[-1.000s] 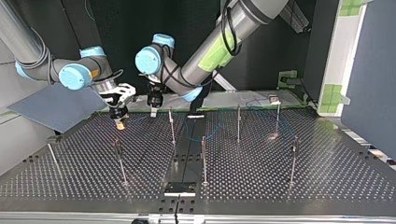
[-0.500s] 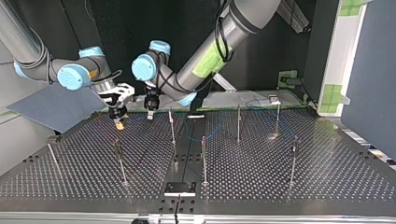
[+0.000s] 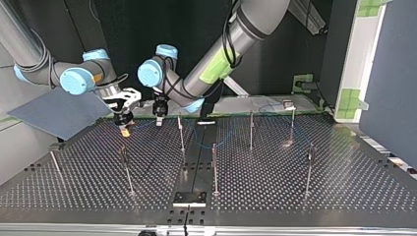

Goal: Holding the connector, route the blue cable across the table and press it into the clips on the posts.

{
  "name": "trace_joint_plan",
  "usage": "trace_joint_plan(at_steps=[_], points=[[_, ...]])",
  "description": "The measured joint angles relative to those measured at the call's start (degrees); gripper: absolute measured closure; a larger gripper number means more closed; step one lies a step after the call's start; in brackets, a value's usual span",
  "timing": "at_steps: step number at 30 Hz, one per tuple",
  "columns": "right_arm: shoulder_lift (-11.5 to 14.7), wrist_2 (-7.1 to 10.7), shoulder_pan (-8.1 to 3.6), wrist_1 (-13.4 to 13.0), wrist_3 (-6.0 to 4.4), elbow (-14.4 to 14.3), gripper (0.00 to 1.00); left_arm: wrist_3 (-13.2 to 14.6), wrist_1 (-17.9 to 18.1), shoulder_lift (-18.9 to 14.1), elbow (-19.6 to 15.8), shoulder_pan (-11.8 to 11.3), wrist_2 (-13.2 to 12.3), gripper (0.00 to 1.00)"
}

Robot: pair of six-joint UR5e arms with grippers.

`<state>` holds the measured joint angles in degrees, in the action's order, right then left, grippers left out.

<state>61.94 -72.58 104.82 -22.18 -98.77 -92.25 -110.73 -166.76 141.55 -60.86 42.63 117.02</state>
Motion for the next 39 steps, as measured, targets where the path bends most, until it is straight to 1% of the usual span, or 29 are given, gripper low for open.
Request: trace_joint_plan(at_steps=[1,2,3,4,5,6,7,8,9,10,17,22,27,30,33,36,37,39], points=[[0.0,0.02,0.0,0.0,0.01,0.0,1.0,0.0,-0.1,0.0,0.0,0.1,0.2,0.01],[0.0,0.05,0.0,0.0,0.02,0.0,1.0,0.1,-0.1,0.0,0.0,0.2,0.6,0.23],[0.0,0.09,-0.01,0.0,0.03,0.0,1.0,0.2,0.0,0.0,0.0,0.2,0.8,0.23],[0.0,0.17,-0.01,0.0,0.04,0.0,1.0,0.3,0.1,0.0,0.0,0.3,1.0,0.3],[0.0,0.24,-0.01,0.0,0.04,0.0,1.0,0.5,0.4,0.0,0.0,0.4,1.1,0.5],[0.0,0.33,-0.01,0.0,0.03,0.0,1.0,0.6,0.6,0.0,0.0,0.4,1.1,0.5],[0.0,0.47,-0.01,0.0,0.01,0.0,1.0,0.7,0.9,0.0,0.0,0.5,1.1,0.7],[0.0,0.56,-0.01,0.0,-0.01,0.0,1.0,0.7,1.2,0.0,0.0,0.5,1.0,0.82],[0.0,0.66,-0.01,0.0,-0.04,0.0,1.0,0.7,1.4,0.0,0.1,0.5,1.0,0.82],[0.0,0.76,-0.01,0.0,-0.07,0.0,1.0,0.5,1.5,0.0,0.1,0.4,0.9,0.99],[0.0,1.56,0.22,0.0,-0.2,0.0,1.0,-0.2,1.6,0.0,0.2,0.1,1.0,0.99],[0.0,1.71,0.61,0.0,-0.32,0.0,1.0,-0.3,1.1,-0.1,0.7,0.1,2.0,0.99],[0.3,1.73,0.83,0.3,-0.13,0.2,1.0,-0.6,-0.2,-0.5,1.5,0.0,2.6,0.99],[1.3,1.73,0.84,1.0,-0.2,0.6,1.0,-1.0,-1.2,-1.2,1.7,-0.2,2.9,0.99],[2.9,1.73,0.68,1.3,-0.89,0.8,1.0,-1.4,-2.2,-2.3,1.8,-0.3,3.7,0.99],[4.7,1.88,0.46,1.4,-2.26,1.2,1.0,-1.6,-3.4,-3.7,1.8,-0.2,4.5,0.99],[5.4,2.06,0.39,1.6,-2.91,1.5,1.0,-1.6,-3.7,-4.1,1.8,-0.1,4.7,0.99],[6.5,2.31,0.3,2.1,-3.73,2.0,1.0,-1.6,-4.0,-4.8,1.8,0.0,4.9,0.99]])
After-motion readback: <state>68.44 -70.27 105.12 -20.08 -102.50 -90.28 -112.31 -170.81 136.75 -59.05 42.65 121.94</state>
